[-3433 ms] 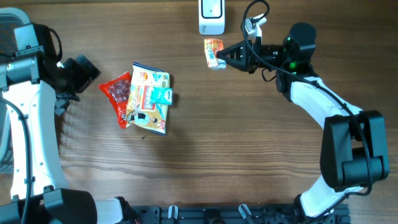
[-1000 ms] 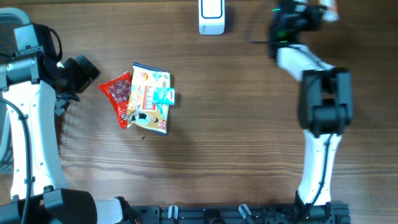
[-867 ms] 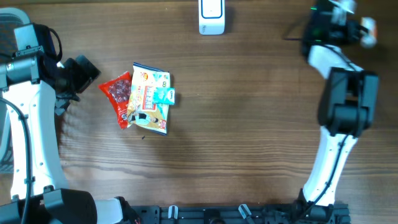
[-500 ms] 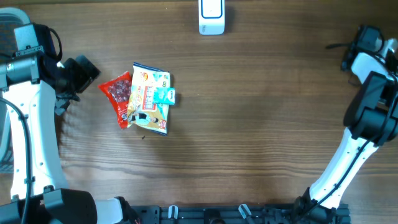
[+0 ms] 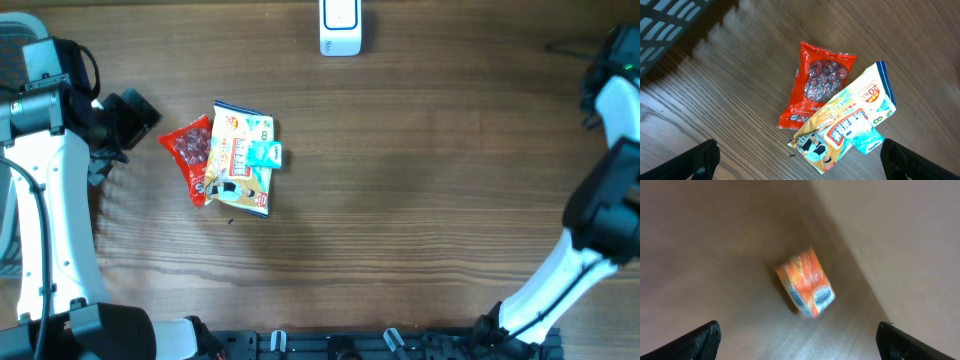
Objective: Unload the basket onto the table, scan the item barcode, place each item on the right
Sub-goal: 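Move the orange pack to the right table edge and release it, then reach the right gripper to the teal tissue pack and grasp it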
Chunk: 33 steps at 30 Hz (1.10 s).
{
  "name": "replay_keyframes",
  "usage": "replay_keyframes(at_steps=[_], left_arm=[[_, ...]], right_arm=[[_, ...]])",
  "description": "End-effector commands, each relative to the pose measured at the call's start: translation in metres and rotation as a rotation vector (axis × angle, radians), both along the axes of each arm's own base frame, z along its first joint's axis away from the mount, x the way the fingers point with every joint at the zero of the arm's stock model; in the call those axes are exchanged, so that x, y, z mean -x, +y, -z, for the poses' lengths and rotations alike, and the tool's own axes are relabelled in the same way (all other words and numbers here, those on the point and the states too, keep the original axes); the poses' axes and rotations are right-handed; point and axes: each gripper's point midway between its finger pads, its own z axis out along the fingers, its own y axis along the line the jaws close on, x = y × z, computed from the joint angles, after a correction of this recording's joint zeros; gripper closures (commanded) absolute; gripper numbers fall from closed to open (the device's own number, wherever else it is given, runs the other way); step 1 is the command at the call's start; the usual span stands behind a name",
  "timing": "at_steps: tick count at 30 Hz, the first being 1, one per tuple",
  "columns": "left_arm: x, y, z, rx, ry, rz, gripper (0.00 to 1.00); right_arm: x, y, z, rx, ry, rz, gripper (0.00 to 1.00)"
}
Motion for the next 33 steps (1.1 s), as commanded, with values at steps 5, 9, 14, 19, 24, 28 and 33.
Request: replay_keyframes(at_steps=[5, 9, 14, 19, 24, 28, 33], left_arm=[[-0.001, 0.000, 0.000, 0.010, -0.002, -0.009, 0.00], [-0.001, 0.000, 0.000, 0.010, -0.002, -0.009, 0.00], [-0.001, 0.000, 0.000, 0.010, -0.002, -0.009, 0.00], [-0.001, 0.000, 0.000, 0.010, -0.002, -0.009, 0.00], [-0.001, 0.000, 0.000, 0.010, -0.002, -0.009, 0.00], [-0.001, 0.000, 0.000, 0.010, -0.002, -0.009, 0.00], [-0.001, 0.000, 0.000, 0.010, -0.002, -0.009, 0.00]], right_arm=[[-0.048, 0.322, -0.164, -1.231, -0.584, -0.880, 0.00], [-0.041, 0.433, -0.133, -1.303, -0.393, -0.960, 0.00], [-0.028, 0.547, -0.031, -1.108, -0.129, -0.911, 0.00], [0.012, 0.642, 0.047, -0.975, 0.068, -1.234, 0.00], [0.023, 0.684, 0.082, -0.891, 0.088, -1.423, 0.00], [0.018, 0.694, 0.088, -0.866, 0.056, -1.483, 0.01], [0.032, 0.694, 0.094, -0.911, 0.119, -1.512, 0.19]])
